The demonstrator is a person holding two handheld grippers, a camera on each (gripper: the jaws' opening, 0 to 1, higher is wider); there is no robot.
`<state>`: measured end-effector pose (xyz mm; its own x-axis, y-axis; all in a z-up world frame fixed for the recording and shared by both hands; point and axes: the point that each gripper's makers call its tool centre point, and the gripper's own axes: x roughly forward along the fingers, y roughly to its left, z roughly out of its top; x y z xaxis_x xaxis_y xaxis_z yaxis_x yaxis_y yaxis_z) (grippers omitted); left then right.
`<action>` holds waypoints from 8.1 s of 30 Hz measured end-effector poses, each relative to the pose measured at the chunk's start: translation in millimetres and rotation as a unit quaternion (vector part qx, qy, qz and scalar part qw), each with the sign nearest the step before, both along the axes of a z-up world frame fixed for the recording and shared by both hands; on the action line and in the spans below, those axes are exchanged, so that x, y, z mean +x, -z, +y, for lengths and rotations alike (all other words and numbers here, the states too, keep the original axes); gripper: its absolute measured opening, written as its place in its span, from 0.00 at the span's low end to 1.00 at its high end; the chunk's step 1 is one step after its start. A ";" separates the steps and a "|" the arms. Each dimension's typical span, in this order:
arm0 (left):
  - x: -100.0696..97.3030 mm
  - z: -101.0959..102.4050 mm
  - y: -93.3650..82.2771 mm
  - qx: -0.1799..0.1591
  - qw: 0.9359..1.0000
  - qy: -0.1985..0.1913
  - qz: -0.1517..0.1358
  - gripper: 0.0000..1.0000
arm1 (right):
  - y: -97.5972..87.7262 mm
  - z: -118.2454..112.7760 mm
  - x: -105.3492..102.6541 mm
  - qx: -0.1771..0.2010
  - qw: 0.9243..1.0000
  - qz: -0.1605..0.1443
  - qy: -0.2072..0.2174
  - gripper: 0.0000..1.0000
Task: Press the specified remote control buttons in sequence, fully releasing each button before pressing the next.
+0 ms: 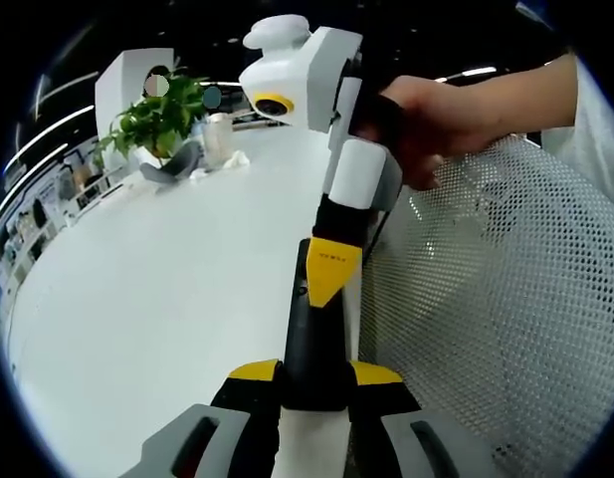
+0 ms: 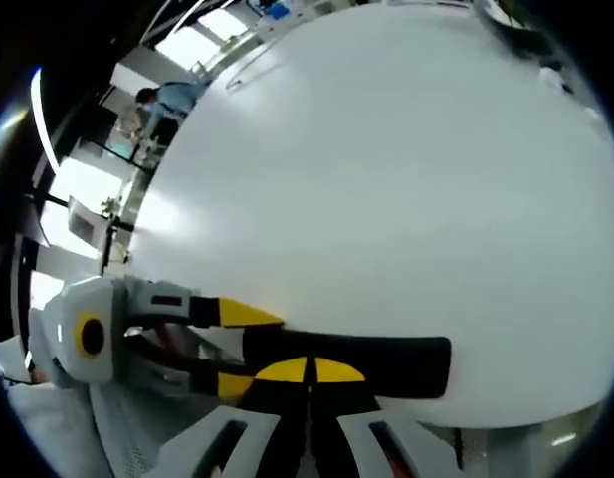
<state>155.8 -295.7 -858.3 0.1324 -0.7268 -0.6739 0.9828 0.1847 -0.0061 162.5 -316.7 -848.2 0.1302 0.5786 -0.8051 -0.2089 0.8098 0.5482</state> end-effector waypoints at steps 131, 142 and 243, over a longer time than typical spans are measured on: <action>67.0 18.5 3.7 0.174 0.983 -0.053 0.027 0.24 | -153.0 -110.3 70.6 -0.113 0.846 -0.511 0.104 0.88; 90.8 26.2 3.9 0.176 0.983 -0.043 0.036 0.24 | -141.8 -99.6 63.7 -0.124 0.850 -0.507 0.077 0.85; 253.7 32.9 7.5 0.306 0.950 0.011 0.067 0.24 | -118.6 -102.2 61.6 -0.162 0.868 -0.467 0.056 0.68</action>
